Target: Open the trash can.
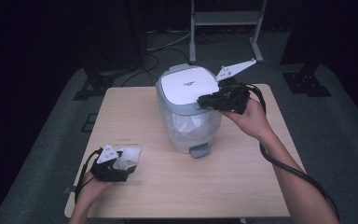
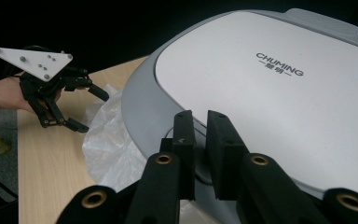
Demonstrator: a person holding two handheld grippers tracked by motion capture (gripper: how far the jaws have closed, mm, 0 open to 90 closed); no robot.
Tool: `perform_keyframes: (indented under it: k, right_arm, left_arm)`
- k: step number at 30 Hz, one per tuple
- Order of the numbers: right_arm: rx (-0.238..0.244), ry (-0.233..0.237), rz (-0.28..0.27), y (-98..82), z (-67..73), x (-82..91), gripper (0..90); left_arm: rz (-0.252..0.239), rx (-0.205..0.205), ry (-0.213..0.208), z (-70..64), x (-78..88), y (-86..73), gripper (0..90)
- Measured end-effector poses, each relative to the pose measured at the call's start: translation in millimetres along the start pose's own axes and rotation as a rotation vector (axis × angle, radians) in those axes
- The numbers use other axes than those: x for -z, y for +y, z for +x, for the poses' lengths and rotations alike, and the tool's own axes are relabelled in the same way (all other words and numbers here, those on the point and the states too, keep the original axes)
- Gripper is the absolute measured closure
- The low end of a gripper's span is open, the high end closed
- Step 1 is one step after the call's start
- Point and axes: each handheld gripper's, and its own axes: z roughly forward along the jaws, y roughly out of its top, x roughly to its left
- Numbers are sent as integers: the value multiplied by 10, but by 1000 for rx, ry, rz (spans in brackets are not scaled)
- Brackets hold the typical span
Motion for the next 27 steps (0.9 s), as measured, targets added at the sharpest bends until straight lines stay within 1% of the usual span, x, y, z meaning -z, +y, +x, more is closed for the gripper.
perform_keyframes:
  k: [2,4,6,8,10,12,13,18,20,21,22,25,26,27]
  right_arm:
    - [-1,-4,-4,3,1,-13,846]
    - [12,-25,-12,-3,21,-32,898]
    - [15,-25,-15,-1,28,-50,899]
    - [25,-39,-4,13,47,-58,900]
    - [35,-51,-4,13,63,-58,899]
    - [33,-54,-6,8,69,-56,899]
    - [26,-53,-15,-11,71,-56,900]
    - [42,-75,-4,-11,102,-48,899]
    - [36,-68,-8,-11,105,-38,897]
    - [21,-38,-29,-55,97,-11,844]
    - [14,-27,-46,-88,95,9,838]
    - [5,-30,-55,-172,75,78,811]
    - [5,-30,-55,-172,75,78,811]
    - [-3,-28,-64,-225,61,140,804]
  left_arm:
    - [1,-1,0,3,1,-1,172]
    - [3,0,0,6,4,-2,172]
    - [1,1,0,7,3,-3,172]
    - [0,0,0,4,4,-3,172]
    - [-1,-1,0,2,6,-2,172]
    - [-1,0,-1,2,4,-2,172]
    - [3,-2,-2,-1,-2,-2,172]
    - [4,-1,-5,-12,-10,-1,172]
    - [1,0,-5,-11,-7,-1,172]
    - [-1,4,-3,3,1,-5,172]
    - [1,8,-4,11,1,-9,172]
    - [9,7,-1,22,-11,-18,172]
    - [9,7,-1,22,-11,-18,172]
    - [8,8,1,24,-7,-18,172]
